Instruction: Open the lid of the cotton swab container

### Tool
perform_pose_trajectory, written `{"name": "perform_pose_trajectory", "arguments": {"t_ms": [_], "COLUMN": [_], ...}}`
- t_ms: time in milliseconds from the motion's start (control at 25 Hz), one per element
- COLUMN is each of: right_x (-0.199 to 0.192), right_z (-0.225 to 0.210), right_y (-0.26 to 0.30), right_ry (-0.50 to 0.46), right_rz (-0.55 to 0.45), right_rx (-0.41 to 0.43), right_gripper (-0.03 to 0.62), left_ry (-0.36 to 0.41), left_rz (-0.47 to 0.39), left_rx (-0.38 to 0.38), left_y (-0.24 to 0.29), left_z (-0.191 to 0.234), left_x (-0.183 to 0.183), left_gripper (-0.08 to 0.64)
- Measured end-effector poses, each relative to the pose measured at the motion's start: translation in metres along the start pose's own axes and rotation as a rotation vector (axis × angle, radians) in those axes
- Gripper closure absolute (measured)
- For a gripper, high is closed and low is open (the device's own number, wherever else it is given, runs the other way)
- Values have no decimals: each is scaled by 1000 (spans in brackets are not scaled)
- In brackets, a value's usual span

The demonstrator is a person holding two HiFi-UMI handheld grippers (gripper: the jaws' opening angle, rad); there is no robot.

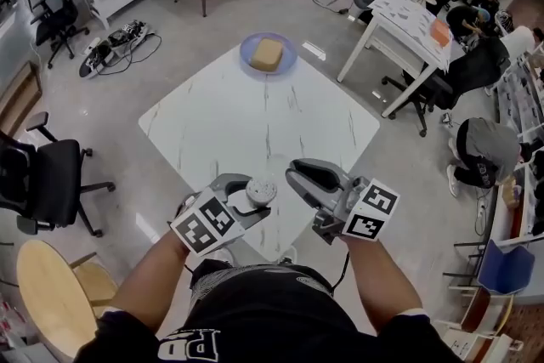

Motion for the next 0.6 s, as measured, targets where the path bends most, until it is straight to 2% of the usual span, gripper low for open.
{"name": "perform_pose_trajectory", "arguments": {"t_ms": [400,600], "right_x": [-15,-17], "right_z": [-15,-15], "right_y": [-5,-7], "right_ry": [45,96], "right_rz": [56,38], "right_rx": [-109,-121], "right_gripper": [523,524], "left_ry": [7,17], "left_rz": [-30,-58], "left_rx": [33,49], "left_y": [-2,-3], "left_z": [4,3], "left_x": [-2,-2], "left_gripper": [257,258]}}
Point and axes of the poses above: the fingertips, and each gripper's own axes: y forward along the fingers, z to its left, x out of its top, the point moved 4 cm from there along -y, backward along the fingers, and after that the axes turned 9 degrees about -y, right-handed, at the moved point
